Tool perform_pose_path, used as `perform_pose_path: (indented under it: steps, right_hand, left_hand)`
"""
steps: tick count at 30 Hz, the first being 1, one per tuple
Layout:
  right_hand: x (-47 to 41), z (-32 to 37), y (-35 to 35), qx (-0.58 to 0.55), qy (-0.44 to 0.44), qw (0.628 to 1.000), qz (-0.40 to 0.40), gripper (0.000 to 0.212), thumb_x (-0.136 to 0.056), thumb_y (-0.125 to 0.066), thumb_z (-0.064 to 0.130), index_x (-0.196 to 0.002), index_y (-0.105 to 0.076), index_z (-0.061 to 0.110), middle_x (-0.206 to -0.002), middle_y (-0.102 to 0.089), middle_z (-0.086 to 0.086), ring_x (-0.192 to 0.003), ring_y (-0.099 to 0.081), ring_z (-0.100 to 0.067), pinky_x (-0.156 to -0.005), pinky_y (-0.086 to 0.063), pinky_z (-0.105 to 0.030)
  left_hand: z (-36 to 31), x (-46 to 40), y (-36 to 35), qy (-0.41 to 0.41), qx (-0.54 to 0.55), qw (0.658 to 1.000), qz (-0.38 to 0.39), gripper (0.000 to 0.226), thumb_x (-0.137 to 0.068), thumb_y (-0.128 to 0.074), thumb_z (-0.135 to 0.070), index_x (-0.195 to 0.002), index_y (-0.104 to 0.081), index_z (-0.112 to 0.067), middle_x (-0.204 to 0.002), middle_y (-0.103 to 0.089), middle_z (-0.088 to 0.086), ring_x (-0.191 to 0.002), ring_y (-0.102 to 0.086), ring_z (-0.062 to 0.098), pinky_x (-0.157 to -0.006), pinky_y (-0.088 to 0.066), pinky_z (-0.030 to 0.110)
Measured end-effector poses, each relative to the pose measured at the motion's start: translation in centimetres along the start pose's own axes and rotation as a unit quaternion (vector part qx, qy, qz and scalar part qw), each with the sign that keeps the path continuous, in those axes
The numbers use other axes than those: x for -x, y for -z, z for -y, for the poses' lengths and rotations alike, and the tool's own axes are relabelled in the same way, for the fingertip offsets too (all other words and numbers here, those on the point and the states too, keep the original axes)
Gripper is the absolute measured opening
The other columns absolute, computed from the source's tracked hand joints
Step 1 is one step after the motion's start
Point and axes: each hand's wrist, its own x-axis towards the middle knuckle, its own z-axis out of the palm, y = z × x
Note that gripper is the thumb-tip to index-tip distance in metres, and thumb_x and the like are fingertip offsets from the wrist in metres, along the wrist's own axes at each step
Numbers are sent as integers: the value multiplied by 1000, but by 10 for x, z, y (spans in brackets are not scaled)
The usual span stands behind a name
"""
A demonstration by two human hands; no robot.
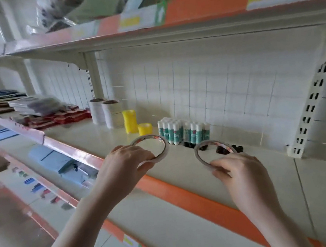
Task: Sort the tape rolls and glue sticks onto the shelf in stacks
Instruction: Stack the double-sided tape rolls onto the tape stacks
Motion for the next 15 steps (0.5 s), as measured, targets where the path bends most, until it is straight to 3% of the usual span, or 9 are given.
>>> perform_pose_path:
  steps: [11,15]
  right_hand:
    - [-123,78,-142,-32,42,998,-22,16,-62,-83,6,-65,-70,14,-60,-63,-3,-58,-58,-29,-52,-44,-32]
    - [-173,106,-182,-33,49,998,-18,14,-64,-83,10,-66,-70,15,-60,-64,-4,-62,-61,-31,-55,-45,-33]
  left_hand:
    - [188,-26,6,31,-37,999,-17,15,-70,-63,-32,-76,-71,-21,-68,-69,-3,-63,-65,26,-61,-54,41]
    - [245,-50,14,13,-47,998,-30,11,-67,-66,-28,-72,-72,-19,-63,-67,-2,-57,-63,22,-53,-53,32]
